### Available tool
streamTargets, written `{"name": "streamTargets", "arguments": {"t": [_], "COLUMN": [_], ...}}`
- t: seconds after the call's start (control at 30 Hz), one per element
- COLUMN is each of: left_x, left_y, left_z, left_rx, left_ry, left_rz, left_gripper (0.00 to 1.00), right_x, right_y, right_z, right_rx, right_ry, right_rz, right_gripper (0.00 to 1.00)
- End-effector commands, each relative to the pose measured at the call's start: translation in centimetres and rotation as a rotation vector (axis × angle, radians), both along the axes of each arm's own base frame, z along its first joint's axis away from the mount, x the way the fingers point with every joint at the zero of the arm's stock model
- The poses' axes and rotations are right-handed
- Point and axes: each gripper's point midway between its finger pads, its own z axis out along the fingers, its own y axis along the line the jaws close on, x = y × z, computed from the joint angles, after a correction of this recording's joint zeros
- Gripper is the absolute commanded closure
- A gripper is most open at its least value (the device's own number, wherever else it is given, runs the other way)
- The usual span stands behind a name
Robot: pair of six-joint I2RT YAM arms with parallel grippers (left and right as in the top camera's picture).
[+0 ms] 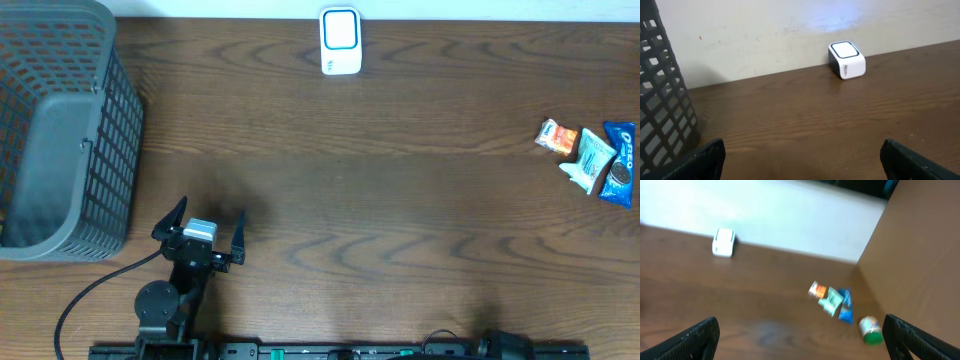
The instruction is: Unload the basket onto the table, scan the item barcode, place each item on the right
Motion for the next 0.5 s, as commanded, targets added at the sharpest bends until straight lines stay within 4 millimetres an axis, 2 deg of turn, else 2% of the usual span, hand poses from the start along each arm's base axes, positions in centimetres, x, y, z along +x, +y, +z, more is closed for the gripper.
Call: {"name": "streamTargets", "arguments": {"t": [0.0, 0.13, 0.33, 0.47], "left_x": [-0.2, -0.2, -0.2, -0.2], "left_y": [-0.4, -0.4, -0.4, -0.4], "left_z": [-1.5, -1.5, -1.5, -1.5], "left_rx": [-0.005, -0.005, -0.005, -0.005], "left_ry": [0.048, 0.048, 0.048, 0.048], "left_rz": [-0.023, -0.023, -0.023, -0.023], "left_gripper": [0.02, 0.02, 0.02, 0.02], "right_x": [-1.7, -2.7, -3.3, -4.8], "right_y": [1.0, 2.7, 2.8, 3.2], "right_z": [-0.1, -0.7, -0.8, -0.2], "right_rx": [-0.111, -0.228, -0.226, -0.229], "right_ry": [-0.051, -0.067, -0.082, -0.161], "right_rz": [0.063, 0.174, 0.285, 0.440], "right_gripper": [0.01, 0.01, 0.01, 0.01]}}
